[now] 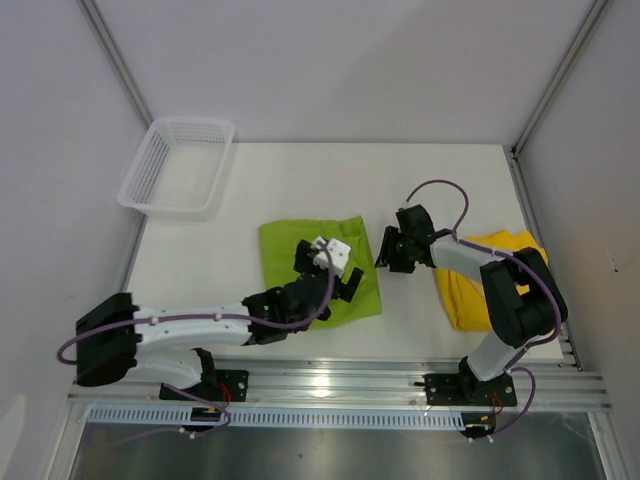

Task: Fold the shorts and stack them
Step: Fold the shorts

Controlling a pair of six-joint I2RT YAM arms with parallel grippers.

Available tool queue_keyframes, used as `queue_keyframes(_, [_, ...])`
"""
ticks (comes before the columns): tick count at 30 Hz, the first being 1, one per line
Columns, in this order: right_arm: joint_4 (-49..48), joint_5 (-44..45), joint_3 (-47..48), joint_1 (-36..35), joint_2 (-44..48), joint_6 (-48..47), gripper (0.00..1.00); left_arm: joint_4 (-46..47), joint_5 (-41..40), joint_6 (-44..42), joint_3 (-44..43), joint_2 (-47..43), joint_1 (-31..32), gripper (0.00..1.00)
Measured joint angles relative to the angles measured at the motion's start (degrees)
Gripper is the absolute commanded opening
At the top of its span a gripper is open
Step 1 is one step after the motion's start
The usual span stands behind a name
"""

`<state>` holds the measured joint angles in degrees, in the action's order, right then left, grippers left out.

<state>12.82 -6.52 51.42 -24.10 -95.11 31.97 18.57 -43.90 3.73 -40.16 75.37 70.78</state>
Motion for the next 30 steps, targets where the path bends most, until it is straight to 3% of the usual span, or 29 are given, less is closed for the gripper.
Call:
queue_keyframes(6, [3.1, 1.1, -1.2, 3.3, 4.0, -0.7, 0.54, -1.5, 8.5, 6.3, 1.1, -13.9, -9.0, 0.99])
queue_keyframes(9, [3.0, -1.2, -2.3, 4.3, 6.9, -0.4, 0.61, -3.1, 12.4, 8.8, 3.5, -17.8, -13.2, 0.99])
queue_keyframes(13, [0.4, -8.4, -4.1, 4.5, 9.7, 0.9, 0.71, -6.2, 16.1, 10.9, 5.4, -18.7, -15.1, 0.99])
queue_keyframes(17, [-3.8, -16.2, -6.5, 4.4, 11.2, 3.8, 0.75, -8.3, 18.8, 12.4, 6.7, -19.2, -15.9, 0.99])
queue_keyframes(30, [-13.8, -26.6, -7.8, 2.0, 6.0, 8.7, 0.74, -11.5, 23.4, 14.8, 7.4, -17.3, -17.7, 0.99])
